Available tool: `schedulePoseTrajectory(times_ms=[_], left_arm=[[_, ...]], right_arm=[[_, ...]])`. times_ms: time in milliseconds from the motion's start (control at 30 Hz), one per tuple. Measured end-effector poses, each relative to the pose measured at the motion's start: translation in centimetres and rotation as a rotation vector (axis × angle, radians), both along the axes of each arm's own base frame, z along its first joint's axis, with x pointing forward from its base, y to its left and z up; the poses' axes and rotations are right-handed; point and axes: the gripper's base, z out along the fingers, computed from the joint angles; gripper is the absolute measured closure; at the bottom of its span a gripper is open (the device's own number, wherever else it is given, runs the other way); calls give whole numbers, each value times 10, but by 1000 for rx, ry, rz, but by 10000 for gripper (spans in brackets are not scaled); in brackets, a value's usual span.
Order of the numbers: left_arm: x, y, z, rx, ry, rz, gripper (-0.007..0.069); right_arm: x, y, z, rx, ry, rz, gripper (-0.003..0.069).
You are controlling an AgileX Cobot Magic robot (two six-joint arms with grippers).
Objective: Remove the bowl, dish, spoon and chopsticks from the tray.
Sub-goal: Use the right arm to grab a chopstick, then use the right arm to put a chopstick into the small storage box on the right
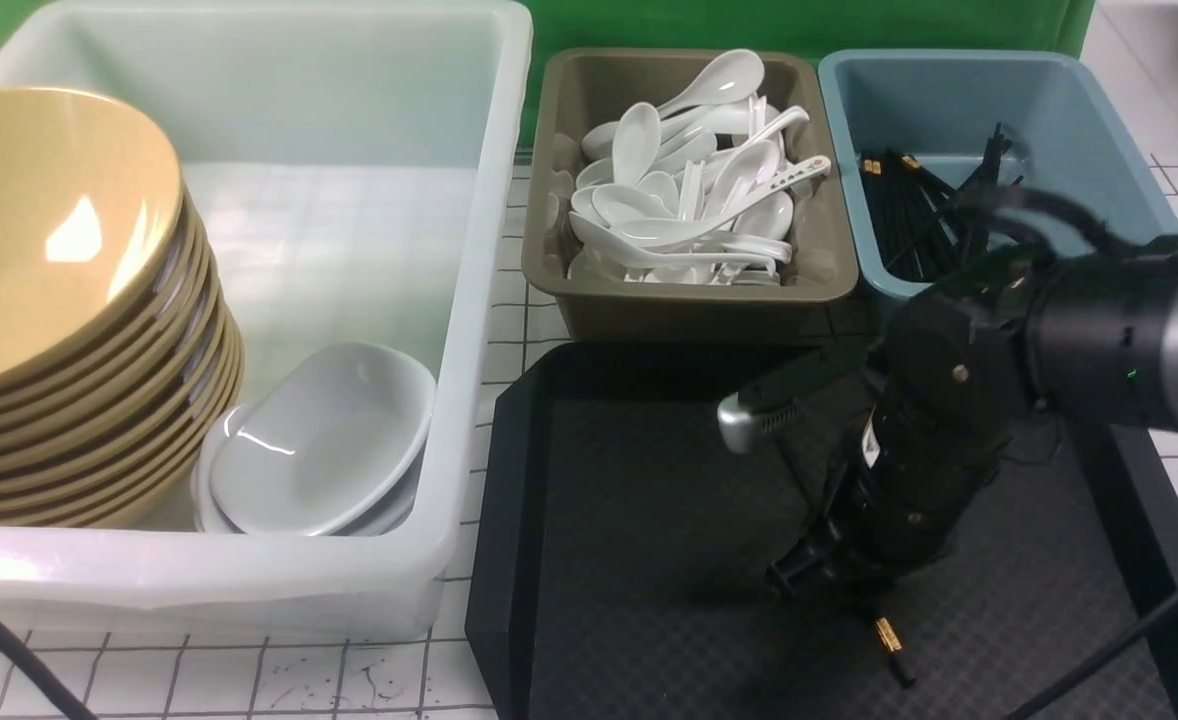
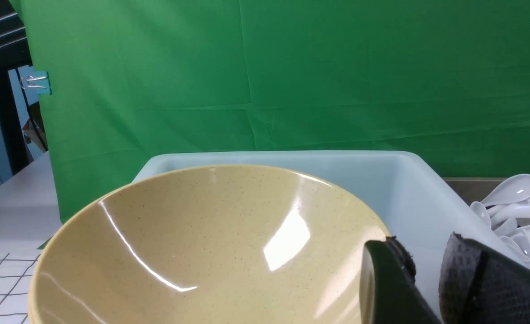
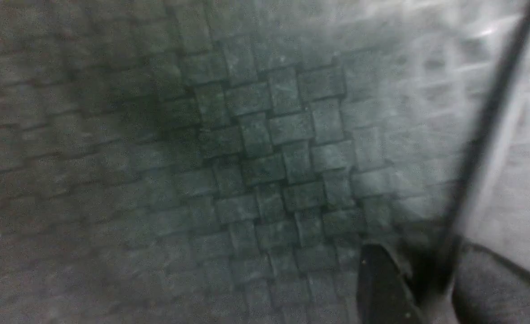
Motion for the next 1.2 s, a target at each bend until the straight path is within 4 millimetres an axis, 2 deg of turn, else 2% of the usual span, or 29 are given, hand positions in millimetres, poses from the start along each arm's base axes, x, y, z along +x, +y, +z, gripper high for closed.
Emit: schedulePoseTrajectory(times_ms=[100, 300, 400, 467, 500, 600, 633, 667, 700, 800, 867, 933, 1067, 1133, 1200], left_arm=[[0, 0, 0, 0, 0, 0, 484], [0, 0, 0, 0, 0, 0, 485], [0, 0, 0, 0, 0, 0, 485], [0, 0, 0, 0, 0, 0, 485], [0, 0, 0, 0, 0, 0, 485], [0, 0, 0, 1, 0, 0, 485], [0, 0, 0, 1, 0, 0, 485], [0, 0, 0, 1, 0, 0, 485], [0, 0, 0, 1, 0, 0, 485], [0, 0, 0, 1, 5, 1, 485], [0, 0, -1, 1, 11, 2, 485], [0, 0, -2, 1, 21, 3, 485], [0, 1, -3, 1, 36, 6, 485], [0, 1, -3, 1, 37, 6, 485], [0, 1, -3, 1, 37, 6, 485]], right_arm=[[1, 1, -4, -6, 4, 3, 412], [-2, 4, 2, -4, -8, 109, 574], [-6, 4, 33, 45, -95, 142, 575], [-3, 4, 76, 128, -263, 149, 575], [1, 1, 104, 185, -395, 145, 575], [17, -14, 159, 281, -718, 115, 575], [27, -23, 171, 300, -817, 92, 575], [28, -25, 171, 297, -818, 85, 575], [45, -39, 178, 308, -925, 44, 575], [88, -68, 162, 334, -996, -118, 575], [116, -87, 137, 320, -950, -226, 568], [136, -98, 111, 290, -877, -289, 548], [151, -105, 87, 251, -778, -346, 454], [150, -106, 89, 242, -751, -363, 394], [144, -108, 106, 227, -739, -368, 350]])
